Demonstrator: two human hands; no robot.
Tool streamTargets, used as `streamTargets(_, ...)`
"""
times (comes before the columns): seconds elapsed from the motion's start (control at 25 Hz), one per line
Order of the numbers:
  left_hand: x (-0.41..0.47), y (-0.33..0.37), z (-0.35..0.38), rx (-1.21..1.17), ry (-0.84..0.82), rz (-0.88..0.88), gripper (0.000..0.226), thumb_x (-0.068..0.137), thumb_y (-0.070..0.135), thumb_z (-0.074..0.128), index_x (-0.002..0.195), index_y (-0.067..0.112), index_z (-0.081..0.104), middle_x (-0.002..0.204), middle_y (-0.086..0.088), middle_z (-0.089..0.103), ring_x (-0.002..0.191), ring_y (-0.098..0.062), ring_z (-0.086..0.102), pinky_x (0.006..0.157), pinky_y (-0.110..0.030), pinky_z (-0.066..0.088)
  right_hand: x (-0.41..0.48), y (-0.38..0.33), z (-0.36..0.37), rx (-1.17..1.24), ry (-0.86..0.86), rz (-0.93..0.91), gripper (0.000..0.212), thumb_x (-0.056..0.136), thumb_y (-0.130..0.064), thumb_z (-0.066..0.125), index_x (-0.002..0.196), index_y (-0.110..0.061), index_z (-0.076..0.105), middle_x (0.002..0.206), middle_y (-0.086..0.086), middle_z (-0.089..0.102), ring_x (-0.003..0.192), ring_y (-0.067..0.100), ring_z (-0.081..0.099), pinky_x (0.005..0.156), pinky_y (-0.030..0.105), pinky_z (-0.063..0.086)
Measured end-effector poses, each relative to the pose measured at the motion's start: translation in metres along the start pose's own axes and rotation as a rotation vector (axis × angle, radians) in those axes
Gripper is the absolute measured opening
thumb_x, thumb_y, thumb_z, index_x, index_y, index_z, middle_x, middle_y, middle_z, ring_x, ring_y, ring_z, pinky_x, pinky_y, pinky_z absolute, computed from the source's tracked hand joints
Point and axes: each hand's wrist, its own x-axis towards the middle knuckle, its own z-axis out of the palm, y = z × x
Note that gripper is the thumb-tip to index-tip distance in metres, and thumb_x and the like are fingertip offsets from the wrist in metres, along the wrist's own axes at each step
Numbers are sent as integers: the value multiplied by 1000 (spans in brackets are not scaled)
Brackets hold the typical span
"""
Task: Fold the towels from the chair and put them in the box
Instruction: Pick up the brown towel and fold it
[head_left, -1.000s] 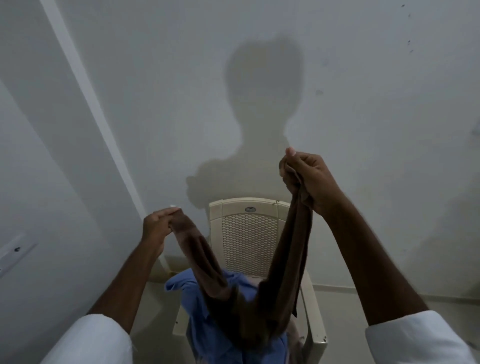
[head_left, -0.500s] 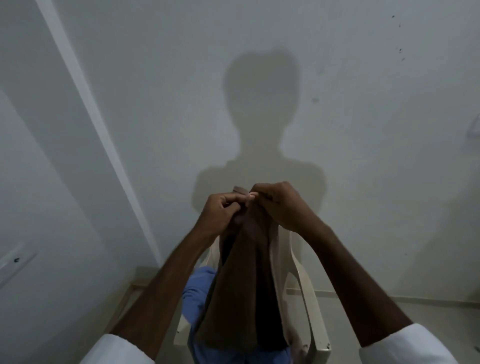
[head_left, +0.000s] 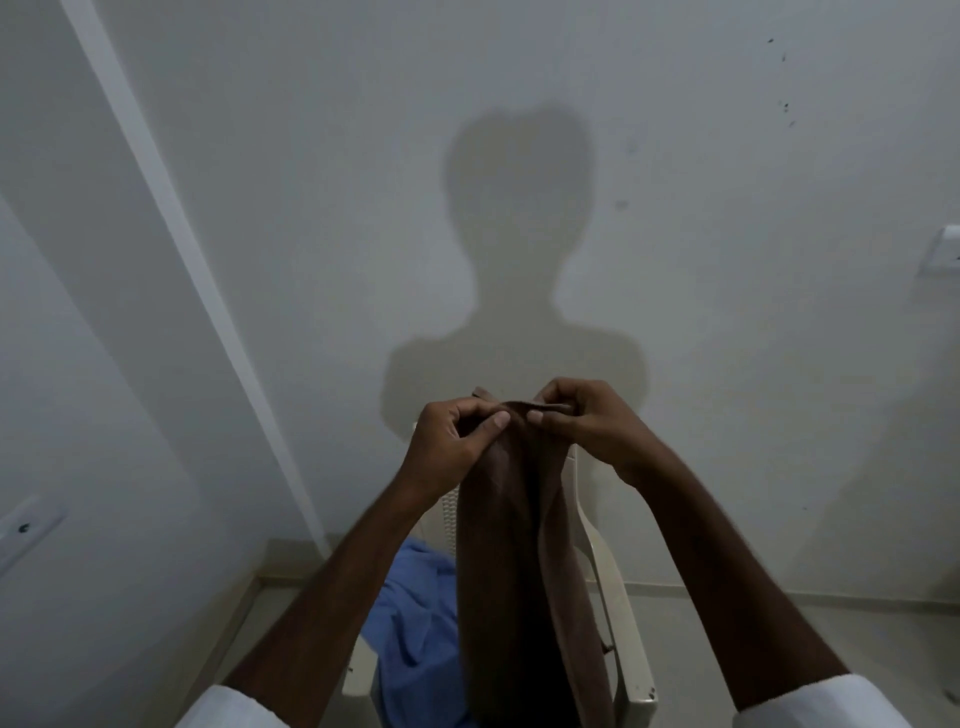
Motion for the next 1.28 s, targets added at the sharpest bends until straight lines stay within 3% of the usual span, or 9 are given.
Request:
streamTargets(0.2,-2,-5,10,59,-36,3,13,88,15,72,96,7,77,90,0,75,88,-10,71,79,-23,54,-3,11,13,77,322,-48,9,92,-1,66,85,-7,68,82,12,72,77,17,69,71,40,57)
streamTargets(0.32,-1,-4,11,5,-23,-30,8,90,11,69,93,10,76,87,5,74,85,-8,69,77,-21,53,-5,10,19,153,384,-141,10,92,3,62,89,-4,69,86,10,71,82,21,68,74,44,59)
streamTargets(0.56,-7,-3,9,-71,-24,-40,28,93,-6,57,95,18,73,94,7,74,95,-6,69,87,-19,51,-8,-1,26,272,281,-121,10,95,-6,66,92,2,62,81,12,68,75,20,65,70,42,52)
streamTargets(0.68,-8,-3,8,-76,26,-59,32,92,-4,59,101,24,70,101,7,73,100,-6,68,92,-30,55,-10,-3,34,166,155,-171,17,89,-7,74,87,4,61,81,18,70,75,26,68,69,45,56)
streamTargets(0.76,-9,-2,8,-129,8,-73,31,93,-1,60,116,19,66,106,-2,73,100,-13,70,86,-34,58,-10,-5,39,145,123,-175,17,83,-8,81,83,3,68,84,19,72,80,33,73,74,50,59)
streamTargets(0.84,-10,2,8,-199,-31,-107,37,95,0,58,129,15,56,105,-12,72,90,-16,72,71,-27,59,-7,-5,40,141,124,-158,14,80,-10,83,86,0,74,87,17,73,84,37,72,78,53,58)
streamTargets(0.96,-12,5,8,-227,-83,-134,47,93,-8,55,133,16,49,105,-16,71,87,-17,72,68,-24,57,-2,0,41,23,149,-174,11,80,-13,84,85,-6,77,84,12,72,81,32,69,75,51,57)
streamTargets(1.16,-9,3,3,-178,-209,-162,58,92,-13,49,140,17,41,110,-16,72,93,-29,70,76,-42,54,0,5,42,-108,143,-179,15,75,-16,88,80,-9,75,80,8,71,72,16,63,65,34,51)
streamTargets(1.28,-10,5,2,-156,-244,-192,58,94,-9,53,143,19,40,111,-11,72,81,-24,69,69,-31,53,-1,4,38,-125,111,-158,18,72,-16,89,83,-10,76,80,10,70,69,8,58,64,27,47)
